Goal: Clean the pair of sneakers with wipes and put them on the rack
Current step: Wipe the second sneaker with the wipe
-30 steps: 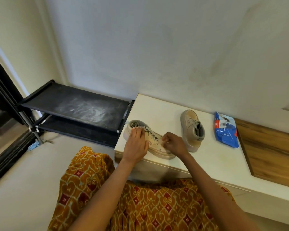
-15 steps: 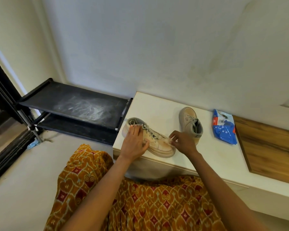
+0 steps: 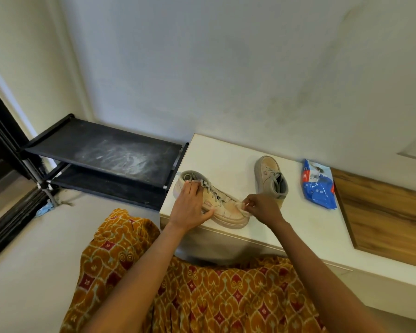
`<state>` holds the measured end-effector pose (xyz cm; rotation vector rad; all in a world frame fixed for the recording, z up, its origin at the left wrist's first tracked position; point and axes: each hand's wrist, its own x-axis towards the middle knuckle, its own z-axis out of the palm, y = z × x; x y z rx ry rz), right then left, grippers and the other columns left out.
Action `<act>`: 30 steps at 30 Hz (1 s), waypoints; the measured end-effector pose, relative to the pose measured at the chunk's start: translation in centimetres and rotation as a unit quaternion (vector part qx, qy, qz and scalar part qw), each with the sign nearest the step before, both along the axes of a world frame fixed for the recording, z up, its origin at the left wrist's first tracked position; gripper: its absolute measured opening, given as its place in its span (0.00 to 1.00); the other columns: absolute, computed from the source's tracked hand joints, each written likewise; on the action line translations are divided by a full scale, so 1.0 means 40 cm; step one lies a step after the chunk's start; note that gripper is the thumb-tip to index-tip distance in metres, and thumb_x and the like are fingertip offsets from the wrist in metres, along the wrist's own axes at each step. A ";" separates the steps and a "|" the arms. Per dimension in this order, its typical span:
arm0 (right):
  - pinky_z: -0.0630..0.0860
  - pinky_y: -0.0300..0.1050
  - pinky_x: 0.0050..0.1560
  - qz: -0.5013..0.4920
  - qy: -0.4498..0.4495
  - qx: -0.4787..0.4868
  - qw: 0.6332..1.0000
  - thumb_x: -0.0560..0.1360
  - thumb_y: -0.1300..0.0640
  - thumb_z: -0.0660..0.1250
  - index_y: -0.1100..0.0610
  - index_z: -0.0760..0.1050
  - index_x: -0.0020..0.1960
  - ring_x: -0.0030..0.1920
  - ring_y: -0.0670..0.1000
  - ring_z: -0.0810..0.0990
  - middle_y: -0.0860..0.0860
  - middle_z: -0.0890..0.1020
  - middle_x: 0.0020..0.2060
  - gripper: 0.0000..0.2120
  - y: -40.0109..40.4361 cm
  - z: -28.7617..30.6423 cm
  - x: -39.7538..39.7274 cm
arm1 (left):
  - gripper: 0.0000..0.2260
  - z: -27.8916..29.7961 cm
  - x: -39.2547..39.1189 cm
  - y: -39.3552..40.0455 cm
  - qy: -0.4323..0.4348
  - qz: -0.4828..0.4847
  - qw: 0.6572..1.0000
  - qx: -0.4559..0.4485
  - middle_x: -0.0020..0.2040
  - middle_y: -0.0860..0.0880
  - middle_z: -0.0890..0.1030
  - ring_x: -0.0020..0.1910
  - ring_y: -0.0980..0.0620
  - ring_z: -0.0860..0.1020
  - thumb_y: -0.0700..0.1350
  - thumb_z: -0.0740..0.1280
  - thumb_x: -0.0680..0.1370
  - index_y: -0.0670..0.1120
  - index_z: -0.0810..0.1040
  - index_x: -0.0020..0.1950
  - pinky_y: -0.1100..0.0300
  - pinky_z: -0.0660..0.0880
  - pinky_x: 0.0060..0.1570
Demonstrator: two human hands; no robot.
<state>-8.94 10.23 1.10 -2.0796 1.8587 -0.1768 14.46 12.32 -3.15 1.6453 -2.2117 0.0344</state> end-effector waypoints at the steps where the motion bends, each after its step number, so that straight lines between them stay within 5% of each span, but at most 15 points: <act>1: 0.72 0.42 0.42 -0.008 0.019 -0.011 1.000 0.73 0.52 0.68 0.54 0.82 0.49 0.47 0.51 0.80 0.51 0.84 0.44 0.08 -0.006 -0.005 0.015 | 0.37 -0.002 0.001 0.002 0.002 -0.001 1.000 0.000 0.60 0.40 0.75 0.60 0.43 0.73 0.68 0.57 0.70 0.38 0.73 0.64 0.52 0.70 0.62; 5: 0.73 0.46 0.44 -0.022 0.078 -0.073 0.994 0.76 0.54 0.65 0.53 0.81 0.51 0.51 0.53 0.78 0.54 0.82 0.46 0.08 -0.006 -0.028 0.124 | 0.37 0.001 0.000 0.006 0.002 0.002 1.000 0.002 0.61 0.41 0.74 0.61 0.44 0.72 0.66 0.66 0.68 0.38 0.72 0.65 0.52 0.69 0.63; 12: 0.67 0.43 0.42 0.116 0.135 -0.102 0.979 0.78 0.53 0.62 0.52 0.80 0.55 0.53 0.52 0.75 0.52 0.82 0.48 0.10 0.025 -0.005 0.071 | 0.38 -0.006 -0.005 0.010 0.005 0.005 1.000 0.018 0.62 0.40 0.73 0.63 0.42 0.71 0.65 0.67 0.68 0.37 0.70 0.66 0.51 0.68 0.64; 19: 0.71 0.46 0.45 0.125 0.147 -0.100 0.976 0.77 0.54 0.63 0.52 0.80 0.56 0.53 0.53 0.75 0.53 0.82 0.48 0.11 0.003 -0.010 0.118 | 0.38 -0.015 -0.008 0.007 0.023 0.012 0.999 0.028 0.65 0.39 0.71 0.66 0.42 0.69 0.63 0.67 0.69 0.36 0.68 0.68 0.50 0.66 0.67; 25: 0.69 0.43 0.33 0.176 0.200 -0.200 0.943 0.67 0.57 0.73 0.53 0.81 0.37 0.35 0.52 0.77 0.49 0.82 0.30 0.02 0.000 -0.020 0.135 | 0.39 -0.021 -0.012 0.006 0.031 0.020 0.999 0.035 0.70 0.41 0.66 0.71 0.44 0.62 0.64 0.65 0.72 0.39 0.62 0.72 0.53 0.62 0.69; 30: 0.71 0.44 0.33 0.123 0.108 -0.232 0.959 0.67 0.57 0.74 0.53 0.82 0.38 0.36 0.52 0.78 0.48 0.82 0.32 0.02 0.026 -0.059 0.131 | 0.39 -0.025 -0.012 0.002 0.020 0.027 0.998 0.046 0.71 0.43 0.64 0.71 0.45 0.61 0.66 0.62 0.72 0.41 0.61 0.73 0.53 0.65 0.69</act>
